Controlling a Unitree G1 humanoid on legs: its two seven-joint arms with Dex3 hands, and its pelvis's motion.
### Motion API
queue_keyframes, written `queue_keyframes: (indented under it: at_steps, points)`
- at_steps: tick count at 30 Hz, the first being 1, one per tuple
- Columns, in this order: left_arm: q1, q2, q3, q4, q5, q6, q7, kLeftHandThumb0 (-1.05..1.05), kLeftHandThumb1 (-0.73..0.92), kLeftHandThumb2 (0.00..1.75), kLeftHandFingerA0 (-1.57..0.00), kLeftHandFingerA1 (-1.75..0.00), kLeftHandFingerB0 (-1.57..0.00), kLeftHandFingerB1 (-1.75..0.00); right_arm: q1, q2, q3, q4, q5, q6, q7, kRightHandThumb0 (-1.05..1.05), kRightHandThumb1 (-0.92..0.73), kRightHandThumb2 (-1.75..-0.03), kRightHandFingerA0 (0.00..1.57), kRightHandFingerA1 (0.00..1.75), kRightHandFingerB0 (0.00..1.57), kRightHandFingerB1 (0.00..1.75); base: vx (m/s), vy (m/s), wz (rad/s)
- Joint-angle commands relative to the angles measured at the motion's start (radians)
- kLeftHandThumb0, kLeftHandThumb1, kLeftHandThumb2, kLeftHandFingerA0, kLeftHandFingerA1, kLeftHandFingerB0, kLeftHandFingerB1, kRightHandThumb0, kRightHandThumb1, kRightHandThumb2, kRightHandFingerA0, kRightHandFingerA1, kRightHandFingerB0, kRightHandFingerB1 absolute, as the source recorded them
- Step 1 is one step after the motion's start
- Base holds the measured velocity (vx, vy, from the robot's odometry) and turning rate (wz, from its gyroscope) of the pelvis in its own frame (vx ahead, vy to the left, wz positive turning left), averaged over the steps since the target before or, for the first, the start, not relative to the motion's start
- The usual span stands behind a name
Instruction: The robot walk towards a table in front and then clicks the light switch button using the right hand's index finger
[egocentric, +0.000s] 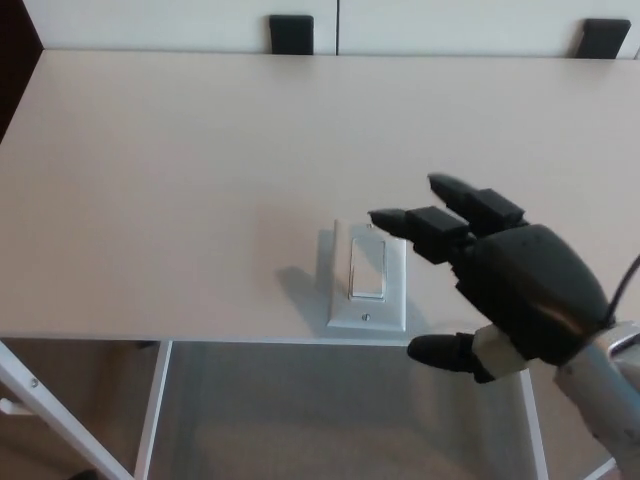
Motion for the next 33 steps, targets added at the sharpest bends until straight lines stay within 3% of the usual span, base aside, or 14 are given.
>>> queue_keyframes:
  at_steps: [1, 5, 6, 8, 9, 21, 33]
  points:
    - [0.002, 0.052, -0.005, 0.012, 0.042, -0.023, -0.005, -0.19, 0.67, 0.62, -0.23, -0.38, -0.23, -0.33, -0.025, -0.033, 0.096, 0.079, -0.34, 0.172, -0.011, -0.79, -0.52, -0.82, 0.0, 0.0, 0.09, 0.2, 0.0, 0.0, 0.0]
    - [0.001, 0.052, -0.008, 0.008, 0.047, -0.021, 0.001, -0.18, 0.67, 0.62, -0.24, -0.38, -0.22, -0.33, -0.021, -0.028, 0.113, 0.09, -0.355, 0.193, -0.024, -0.76, -0.5, -0.84, 0.0, 0.06, 0.11, 0.24, 0.0, 0.0, 0.0]
    - [0.018, 0.051, -0.011, 0.006, 0.05, -0.025, 0.001, -0.18, 0.67, 0.62, -0.24, -0.37, -0.23, -0.33, 0.001, -0.027, 0.121, 0.078, -0.363, 0.201, -0.019, -0.7, -0.6, -0.56, 0.0, 0.15, 0.12, 0.24, 0.0, 0.0, 0.0]
    - [0.024, 0.051, -0.014, 0.006, 0.052, -0.023, 0.001, -0.18, 0.67, 0.62, -0.24, -0.37, -0.23, -0.33, 0.011, -0.027, 0.127, 0.074, -0.363, 0.207, -0.018, -0.69, -0.59, -0.59, 0.0, 0.16, 0.12, 0.25, 0.0, 0.0, 0.0]
    - [0.025, 0.059, -0.02, 0.007, 0.064, -0.027, 0.001, -0.2, 0.67, 0.62, -0.24, -0.37, -0.22, -0.33, 0.012, -0.024, 0.131, 0.084, -0.355, 0.205, -0.037, -0.72, -0.48, -0.8, 0.0, 0.07, 0.14, 0.31, 0.0, 0.0, 0.0]
    - [0.025, 0.07, -0.036, -0.001, 0.066, -0.02, 0.01, -0.17, 0.68, 0.62, -0.24, -0.37, -0.22, -0.32, 0.018, -0.019, 0.164, 0.065, -0.385, 0.243, -0.021, -0.75, -0.5, -0.8, 0.0, 0.0, 0.16, 0.31, 0.0, 0.0, 0.0]
    - [0.035, 0.075, -0.05, 0.003, 0.073, -0.032, 0.018, -0.19, 0.67, 0.62, -0.23, -0.37, -0.21, -0.32, 0.045, -0.02, 0.18, 0.046, -0.385, 0.237, -0.065, -0.67, -0.45, -0.81, 0.0, 0.12, 0.09, 0.32, 0.0, 0.0, 0.0]
